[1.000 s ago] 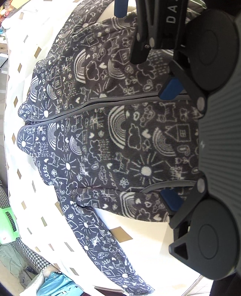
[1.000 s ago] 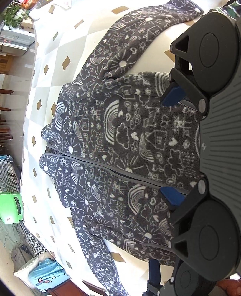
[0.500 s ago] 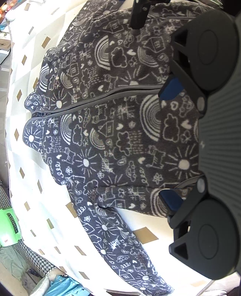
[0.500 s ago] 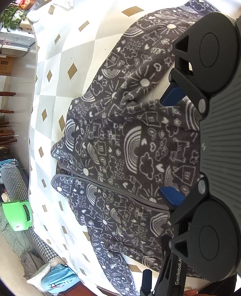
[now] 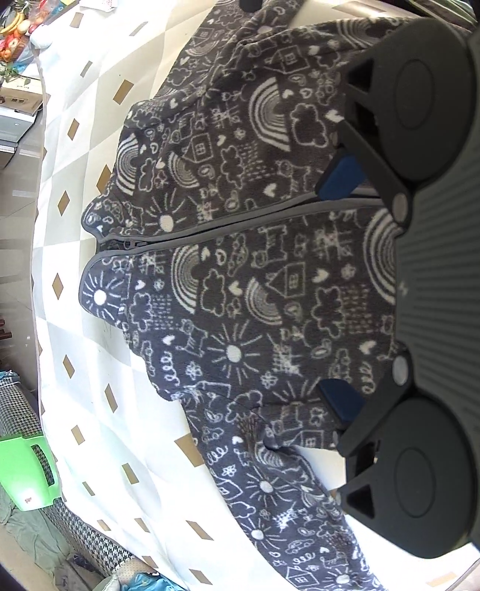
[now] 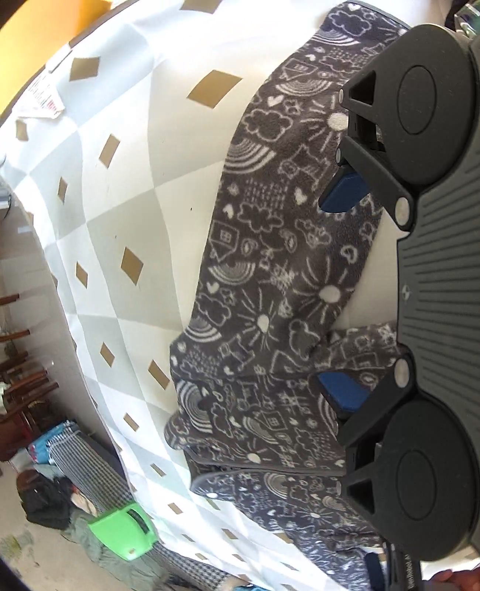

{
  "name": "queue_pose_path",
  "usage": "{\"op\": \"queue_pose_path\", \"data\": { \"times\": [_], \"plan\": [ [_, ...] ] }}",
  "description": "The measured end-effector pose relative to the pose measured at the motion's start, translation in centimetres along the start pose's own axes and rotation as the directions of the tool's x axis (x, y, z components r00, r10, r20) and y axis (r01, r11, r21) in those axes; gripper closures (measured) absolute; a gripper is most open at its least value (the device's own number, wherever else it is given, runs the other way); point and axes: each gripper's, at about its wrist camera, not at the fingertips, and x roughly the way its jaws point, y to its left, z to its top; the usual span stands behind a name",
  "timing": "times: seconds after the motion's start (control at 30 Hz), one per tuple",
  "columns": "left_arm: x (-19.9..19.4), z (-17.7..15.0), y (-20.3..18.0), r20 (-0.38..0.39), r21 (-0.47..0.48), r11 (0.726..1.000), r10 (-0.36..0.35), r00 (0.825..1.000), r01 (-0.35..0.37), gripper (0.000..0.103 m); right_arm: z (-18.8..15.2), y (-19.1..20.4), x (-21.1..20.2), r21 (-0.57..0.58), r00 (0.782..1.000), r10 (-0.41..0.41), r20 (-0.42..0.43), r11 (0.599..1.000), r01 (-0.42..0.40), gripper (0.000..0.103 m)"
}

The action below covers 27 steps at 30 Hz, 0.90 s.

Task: Fold clothes
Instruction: 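Move the right gripper to the jacket side and lift the fabric, then grasp the jacket side edge with the right gripper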

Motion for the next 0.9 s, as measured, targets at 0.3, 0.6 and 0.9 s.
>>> {"op": "queue_pose_path", "data": {
  "times": [0.3, 0.6, 0.9],
  "plan": [
    [1.9, -1.6, 1.0, -0.053, 0.001, 1.0, 0.006, 0.999, -0.006, 0.0, 0.6, -6.2, -1.2, 0.155, 0.997, -0.074, 0.026, 0.985, 0.069, 0.01],
    [1.9, -2.3, 1.6, -0.064, -0.008, 1.0, 0.006, 0.998, -0.006, 0.0, 0.0, -15.1, -2.2, 0.388, 0.99, -0.143, -0.015, 0.911, 0.138, 0.01],
    [1.2, -2.4, 1.4, -0.045, -0.003, 1.0, 0.006, 0.999, -0.006, 0.0, -1.6, -17.2, -0.4, 0.515, 0.993, -0.097, -0.068, 0.849, 0.118, 0.01]
  ]
}}
